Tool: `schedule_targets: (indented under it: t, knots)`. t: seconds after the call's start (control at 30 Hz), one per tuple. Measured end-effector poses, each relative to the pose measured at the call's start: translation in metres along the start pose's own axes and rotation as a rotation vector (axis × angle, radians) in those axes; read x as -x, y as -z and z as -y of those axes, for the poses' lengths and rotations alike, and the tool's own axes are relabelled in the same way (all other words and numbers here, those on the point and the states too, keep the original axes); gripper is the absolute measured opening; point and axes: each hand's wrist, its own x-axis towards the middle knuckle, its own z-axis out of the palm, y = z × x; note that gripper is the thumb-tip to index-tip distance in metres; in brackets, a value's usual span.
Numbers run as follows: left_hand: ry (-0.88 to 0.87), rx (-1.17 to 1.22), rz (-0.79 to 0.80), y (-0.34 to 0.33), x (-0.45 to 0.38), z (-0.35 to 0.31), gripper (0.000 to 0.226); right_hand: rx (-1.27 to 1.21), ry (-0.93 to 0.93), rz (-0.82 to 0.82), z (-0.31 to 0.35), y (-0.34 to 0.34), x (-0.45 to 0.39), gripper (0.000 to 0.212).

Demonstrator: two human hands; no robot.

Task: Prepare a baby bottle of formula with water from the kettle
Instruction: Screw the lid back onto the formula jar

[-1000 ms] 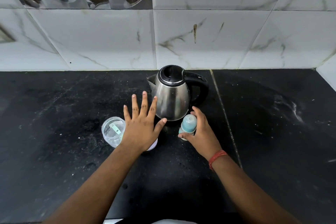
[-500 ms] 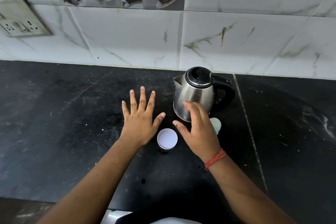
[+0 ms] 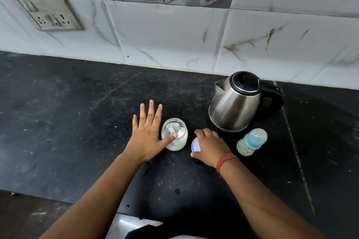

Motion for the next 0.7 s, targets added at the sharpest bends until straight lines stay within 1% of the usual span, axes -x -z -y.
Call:
schedule_targets:
  t: [0.1, 0.2, 0.3, 0.5, 0.53, 0.63, 0.67, 0.7]
  knots:
    - [-0.026, 0.067, 0.073, -0.006, 0.000, 0.006, 0.121, 0.041, -0.050, 0.060, 0.004, -0.003, -0.003, 0.086]
    - [-0.039, 0.161, 0.137, -0.014, -0.002, 0.009, 0.131, 0.053, -0.071, 0.065, 0.007, -0.005, -0.004, 0.085]
    - [-0.024, 0.254, 0.165, -0.021, -0.006, 0.009, 0.137, 0.029, -0.075, 0.032, 0.007, -0.005, -0.003, 0.081]
    - [-0.002, 0.442, 0.162, -0.041, -0.010, 0.013, 0.139, -0.093, -0.059, -0.062, 0.006, 0.002, 0.007, 0.078]
    - [0.010, 0.488, 0.148, -0.045, -0.009, 0.012, 0.137, -0.110, -0.053, -0.074, 0.005, 0.004, 0.009, 0.077]
    - [0.043, 0.599, 0.098, -0.050, -0.006, 0.006, 0.121, -0.157, -0.034, -0.097, 0.003, 0.009, 0.015, 0.072]
    - [0.046, 0.624, 0.081, -0.051, -0.005, 0.004, 0.115, -0.179, -0.030, -0.111, 0.003, 0.011, 0.018, 0.071]
    - [0.052, 0.642, 0.060, -0.051, -0.005, 0.002, 0.103, -0.204, -0.026, -0.127, 0.002, 0.012, 0.020, 0.070]
